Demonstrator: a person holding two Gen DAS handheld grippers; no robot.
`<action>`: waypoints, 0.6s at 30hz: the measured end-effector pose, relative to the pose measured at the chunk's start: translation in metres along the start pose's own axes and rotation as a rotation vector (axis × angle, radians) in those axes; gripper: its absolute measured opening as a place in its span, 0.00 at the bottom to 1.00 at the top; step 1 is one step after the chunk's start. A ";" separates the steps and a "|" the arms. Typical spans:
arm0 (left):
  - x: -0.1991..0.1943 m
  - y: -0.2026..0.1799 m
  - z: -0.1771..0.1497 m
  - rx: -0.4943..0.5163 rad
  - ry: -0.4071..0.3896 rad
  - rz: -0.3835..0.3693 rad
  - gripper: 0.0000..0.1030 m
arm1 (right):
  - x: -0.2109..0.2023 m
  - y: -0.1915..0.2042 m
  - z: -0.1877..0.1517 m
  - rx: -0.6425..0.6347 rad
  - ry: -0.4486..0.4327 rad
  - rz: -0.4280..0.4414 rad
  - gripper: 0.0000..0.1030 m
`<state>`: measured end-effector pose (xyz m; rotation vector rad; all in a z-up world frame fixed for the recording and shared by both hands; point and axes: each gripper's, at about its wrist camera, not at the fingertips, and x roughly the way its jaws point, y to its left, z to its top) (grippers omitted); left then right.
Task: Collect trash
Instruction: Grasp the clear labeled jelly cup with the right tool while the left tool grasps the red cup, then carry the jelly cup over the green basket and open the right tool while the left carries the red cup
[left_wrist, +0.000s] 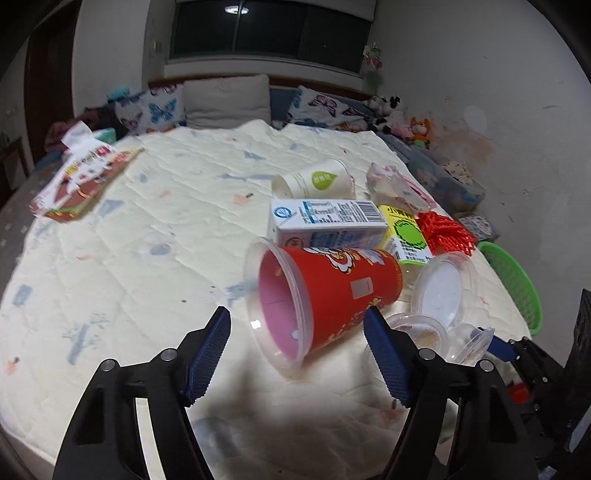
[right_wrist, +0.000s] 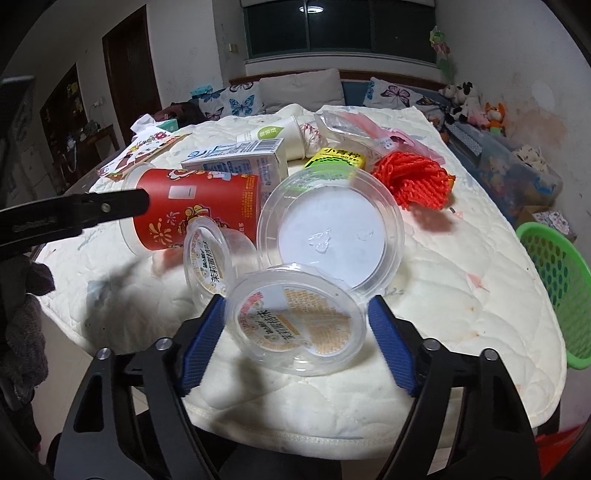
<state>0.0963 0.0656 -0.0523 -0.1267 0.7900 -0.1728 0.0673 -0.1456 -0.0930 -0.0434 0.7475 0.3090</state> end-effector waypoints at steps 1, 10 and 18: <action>0.001 0.000 0.000 -0.004 0.002 -0.014 0.68 | 0.000 0.000 0.000 0.002 0.003 0.002 0.68; 0.010 -0.007 0.005 0.039 0.000 -0.110 0.47 | -0.008 -0.004 0.000 0.016 -0.007 0.001 0.67; 0.017 -0.003 0.007 0.026 0.016 -0.194 0.26 | -0.019 -0.007 0.003 0.017 -0.030 -0.003 0.67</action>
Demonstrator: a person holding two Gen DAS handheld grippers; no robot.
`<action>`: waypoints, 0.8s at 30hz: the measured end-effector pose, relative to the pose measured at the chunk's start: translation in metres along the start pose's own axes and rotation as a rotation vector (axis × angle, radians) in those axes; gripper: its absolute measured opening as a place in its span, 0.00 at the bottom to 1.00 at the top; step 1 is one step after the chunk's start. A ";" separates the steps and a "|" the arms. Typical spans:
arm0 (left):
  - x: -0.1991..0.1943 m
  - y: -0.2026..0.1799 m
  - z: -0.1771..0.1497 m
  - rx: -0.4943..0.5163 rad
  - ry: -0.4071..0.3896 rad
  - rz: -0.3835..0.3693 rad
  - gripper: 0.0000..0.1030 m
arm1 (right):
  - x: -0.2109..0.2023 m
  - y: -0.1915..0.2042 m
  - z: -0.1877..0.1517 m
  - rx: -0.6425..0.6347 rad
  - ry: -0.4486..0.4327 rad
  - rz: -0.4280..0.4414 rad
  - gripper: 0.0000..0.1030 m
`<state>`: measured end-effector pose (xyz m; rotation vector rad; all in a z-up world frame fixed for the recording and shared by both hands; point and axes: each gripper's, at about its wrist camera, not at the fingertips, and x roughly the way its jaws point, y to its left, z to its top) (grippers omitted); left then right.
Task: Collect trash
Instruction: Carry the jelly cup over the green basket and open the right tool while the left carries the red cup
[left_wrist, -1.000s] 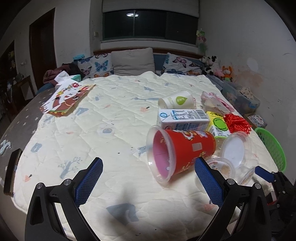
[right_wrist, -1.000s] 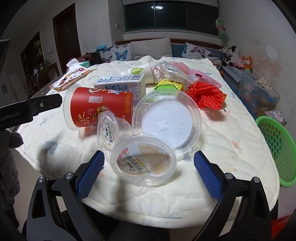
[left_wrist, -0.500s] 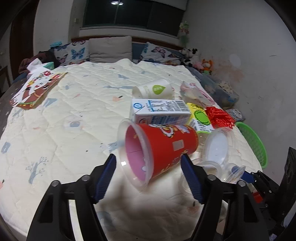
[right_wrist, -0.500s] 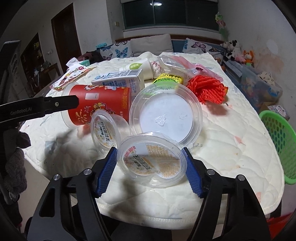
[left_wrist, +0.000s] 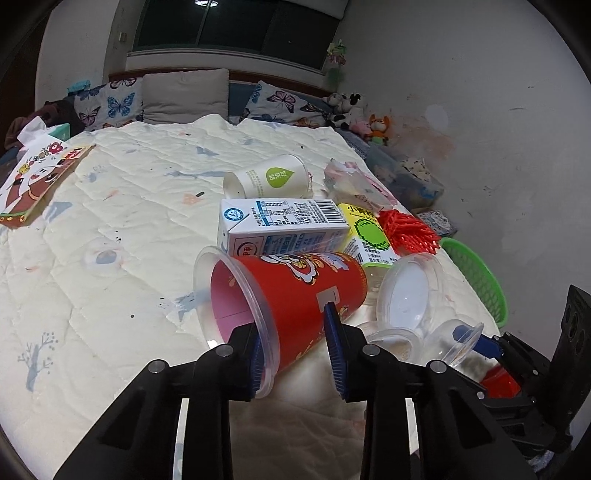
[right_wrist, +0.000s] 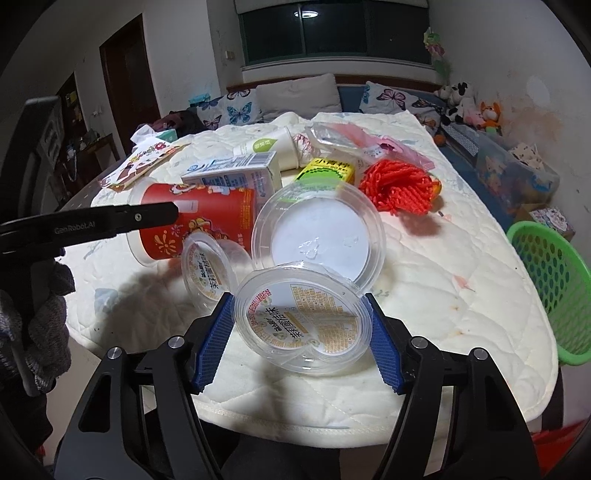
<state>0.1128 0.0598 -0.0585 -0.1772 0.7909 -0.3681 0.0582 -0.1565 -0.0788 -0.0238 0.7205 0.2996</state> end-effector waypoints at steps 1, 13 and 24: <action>-0.001 0.000 0.000 -0.004 -0.002 -0.019 0.23 | 0.000 0.000 0.001 0.000 0.000 0.001 0.67; -0.033 -0.013 -0.006 0.024 -0.050 -0.083 0.05 | -0.015 0.003 0.007 0.002 -0.027 0.025 0.66; -0.075 -0.036 0.021 0.081 -0.136 -0.144 0.05 | -0.042 -0.048 0.025 0.104 -0.090 -0.027 0.66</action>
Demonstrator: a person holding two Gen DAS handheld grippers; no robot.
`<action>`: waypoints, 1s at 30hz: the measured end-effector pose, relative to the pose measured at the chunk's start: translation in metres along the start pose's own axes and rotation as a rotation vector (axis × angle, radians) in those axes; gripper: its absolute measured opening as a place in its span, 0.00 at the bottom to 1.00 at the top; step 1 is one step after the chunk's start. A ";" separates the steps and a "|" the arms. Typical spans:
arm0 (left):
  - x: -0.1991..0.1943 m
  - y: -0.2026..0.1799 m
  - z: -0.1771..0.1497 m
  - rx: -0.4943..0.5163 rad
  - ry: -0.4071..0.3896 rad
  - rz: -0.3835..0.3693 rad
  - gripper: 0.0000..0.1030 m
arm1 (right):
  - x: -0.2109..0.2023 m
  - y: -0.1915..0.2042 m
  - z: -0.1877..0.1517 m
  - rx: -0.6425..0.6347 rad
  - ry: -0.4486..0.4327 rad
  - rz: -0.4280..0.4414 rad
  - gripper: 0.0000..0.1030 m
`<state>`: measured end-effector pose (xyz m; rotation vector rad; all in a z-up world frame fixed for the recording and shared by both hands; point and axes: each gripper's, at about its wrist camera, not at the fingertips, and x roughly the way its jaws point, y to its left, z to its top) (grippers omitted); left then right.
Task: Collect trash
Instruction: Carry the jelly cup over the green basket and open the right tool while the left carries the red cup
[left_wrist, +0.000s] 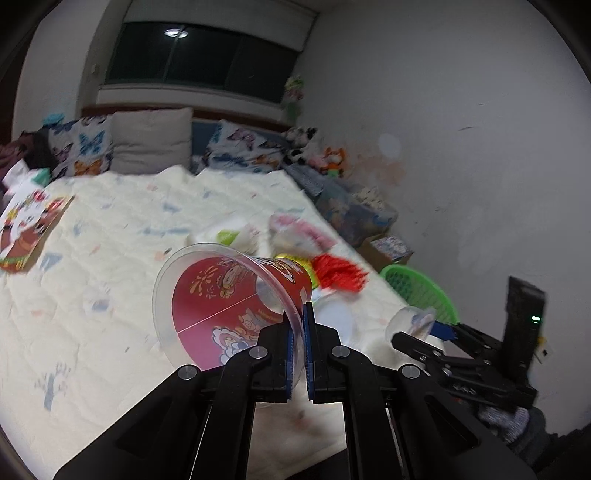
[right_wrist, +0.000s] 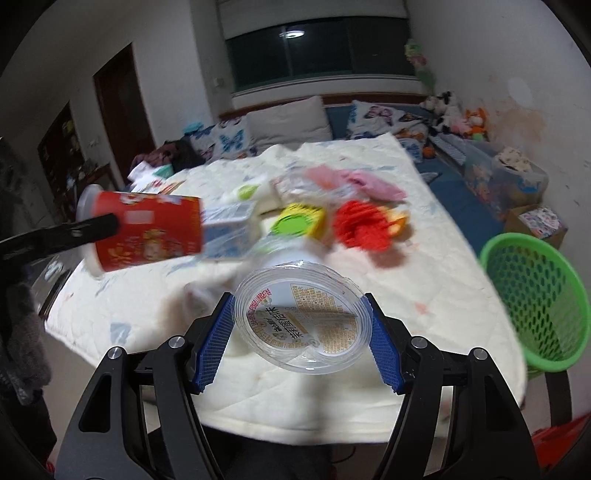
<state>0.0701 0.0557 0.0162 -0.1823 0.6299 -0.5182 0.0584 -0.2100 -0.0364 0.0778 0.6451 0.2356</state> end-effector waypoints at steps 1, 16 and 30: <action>0.001 -0.005 0.005 0.011 -0.003 -0.012 0.05 | -0.001 -0.008 0.002 0.007 -0.002 -0.017 0.66; 0.118 -0.106 0.068 0.137 0.101 -0.188 0.05 | 0.036 -0.235 -0.010 0.222 0.163 -0.368 0.67; 0.242 -0.181 0.081 0.230 0.257 -0.235 0.05 | 0.078 -0.305 -0.031 0.363 0.293 -0.366 0.68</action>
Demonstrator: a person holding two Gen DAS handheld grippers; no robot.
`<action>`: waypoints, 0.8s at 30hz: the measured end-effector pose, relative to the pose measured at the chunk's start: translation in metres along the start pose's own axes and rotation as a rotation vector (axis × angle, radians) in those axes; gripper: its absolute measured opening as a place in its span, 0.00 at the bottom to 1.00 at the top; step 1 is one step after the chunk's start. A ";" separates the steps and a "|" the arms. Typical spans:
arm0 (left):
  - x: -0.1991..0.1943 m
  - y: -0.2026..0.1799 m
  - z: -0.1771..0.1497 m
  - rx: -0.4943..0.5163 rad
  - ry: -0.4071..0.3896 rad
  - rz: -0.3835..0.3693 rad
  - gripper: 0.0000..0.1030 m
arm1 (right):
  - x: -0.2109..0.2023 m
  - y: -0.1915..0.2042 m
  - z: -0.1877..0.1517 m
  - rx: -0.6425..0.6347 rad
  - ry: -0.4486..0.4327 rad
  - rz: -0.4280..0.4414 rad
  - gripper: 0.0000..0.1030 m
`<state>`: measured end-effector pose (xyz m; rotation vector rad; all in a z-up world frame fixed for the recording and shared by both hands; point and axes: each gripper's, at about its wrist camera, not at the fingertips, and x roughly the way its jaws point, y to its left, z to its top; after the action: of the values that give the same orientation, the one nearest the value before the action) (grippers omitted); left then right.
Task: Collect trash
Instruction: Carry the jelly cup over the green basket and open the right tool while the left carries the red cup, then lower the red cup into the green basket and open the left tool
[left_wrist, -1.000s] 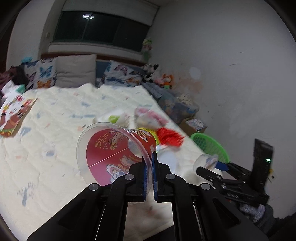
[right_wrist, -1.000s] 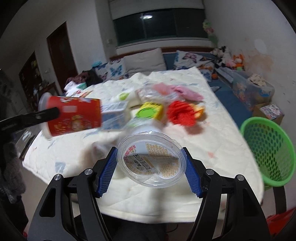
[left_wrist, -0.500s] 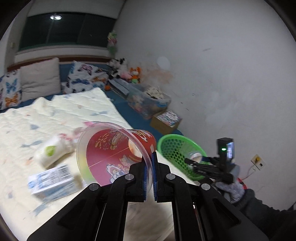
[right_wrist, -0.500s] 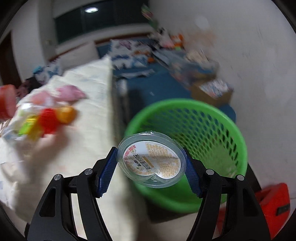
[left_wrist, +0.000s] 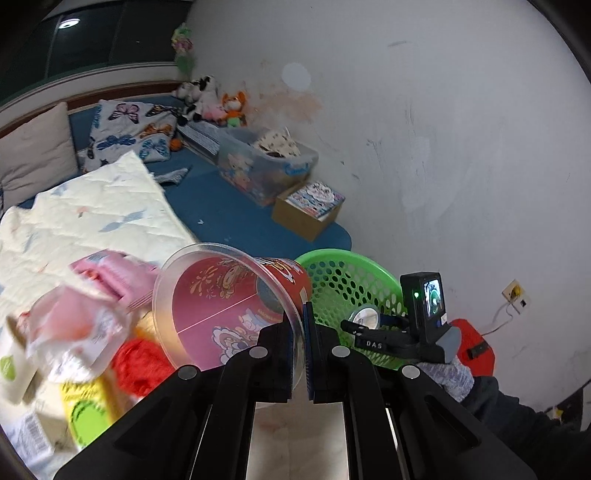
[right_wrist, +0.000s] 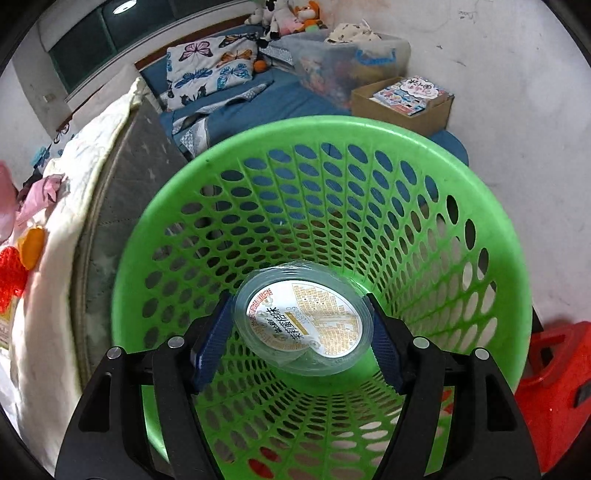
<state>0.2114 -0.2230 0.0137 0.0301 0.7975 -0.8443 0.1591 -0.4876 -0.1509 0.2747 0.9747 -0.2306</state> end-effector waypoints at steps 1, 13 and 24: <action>0.007 -0.003 0.004 0.007 0.008 0.000 0.05 | 0.000 -0.001 0.000 0.007 0.003 0.014 0.68; 0.073 -0.034 0.019 0.047 0.116 -0.066 0.05 | -0.040 -0.017 -0.002 0.020 -0.101 0.013 0.74; 0.155 -0.084 0.011 0.131 0.293 -0.070 0.05 | -0.112 -0.041 -0.026 0.024 -0.273 -0.102 0.77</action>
<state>0.2230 -0.3851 -0.0545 0.2477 1.0212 -0.9706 0.0650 -0.5099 -0.0763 0.2088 0.7161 -0.3639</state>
